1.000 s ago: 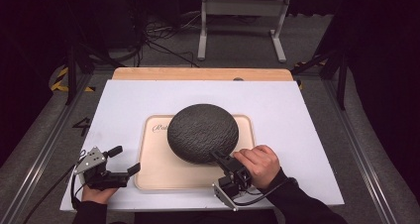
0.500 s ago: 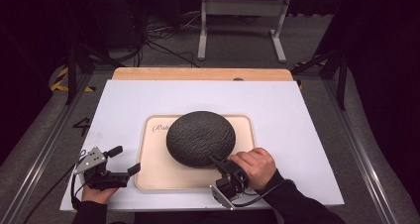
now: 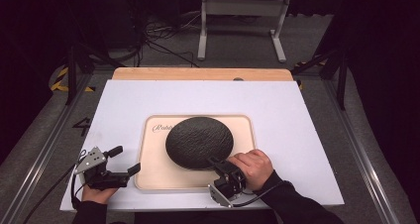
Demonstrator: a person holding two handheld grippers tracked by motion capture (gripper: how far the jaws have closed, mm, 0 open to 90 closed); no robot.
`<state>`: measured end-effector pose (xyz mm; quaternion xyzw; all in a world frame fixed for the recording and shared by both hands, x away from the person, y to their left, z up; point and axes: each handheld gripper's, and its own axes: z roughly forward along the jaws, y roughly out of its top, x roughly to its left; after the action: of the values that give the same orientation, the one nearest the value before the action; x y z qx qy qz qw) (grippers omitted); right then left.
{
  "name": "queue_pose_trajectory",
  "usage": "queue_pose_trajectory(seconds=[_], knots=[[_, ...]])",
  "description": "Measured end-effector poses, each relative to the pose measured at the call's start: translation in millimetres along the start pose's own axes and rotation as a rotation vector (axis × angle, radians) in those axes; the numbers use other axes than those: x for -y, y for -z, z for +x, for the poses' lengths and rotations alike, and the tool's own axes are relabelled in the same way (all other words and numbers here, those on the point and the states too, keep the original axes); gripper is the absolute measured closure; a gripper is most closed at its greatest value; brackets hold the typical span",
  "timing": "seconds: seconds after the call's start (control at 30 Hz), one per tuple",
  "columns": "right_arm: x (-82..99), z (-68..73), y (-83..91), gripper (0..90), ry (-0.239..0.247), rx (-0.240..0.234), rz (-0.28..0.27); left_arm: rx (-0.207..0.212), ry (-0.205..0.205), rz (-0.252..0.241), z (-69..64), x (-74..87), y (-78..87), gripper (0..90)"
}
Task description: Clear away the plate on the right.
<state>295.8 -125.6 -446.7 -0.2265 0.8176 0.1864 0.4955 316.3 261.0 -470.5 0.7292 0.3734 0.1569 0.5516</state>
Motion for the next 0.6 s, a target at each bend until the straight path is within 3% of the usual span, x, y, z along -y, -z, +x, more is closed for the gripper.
queue_pose_trajectory(seconds=[0.6], knots=[[-5.9,9.1,-8.8,83.2,0.031,-0.02,0.003,0.002,-0.003,-0.001,0.5,-0.1,0.0,2.7]])
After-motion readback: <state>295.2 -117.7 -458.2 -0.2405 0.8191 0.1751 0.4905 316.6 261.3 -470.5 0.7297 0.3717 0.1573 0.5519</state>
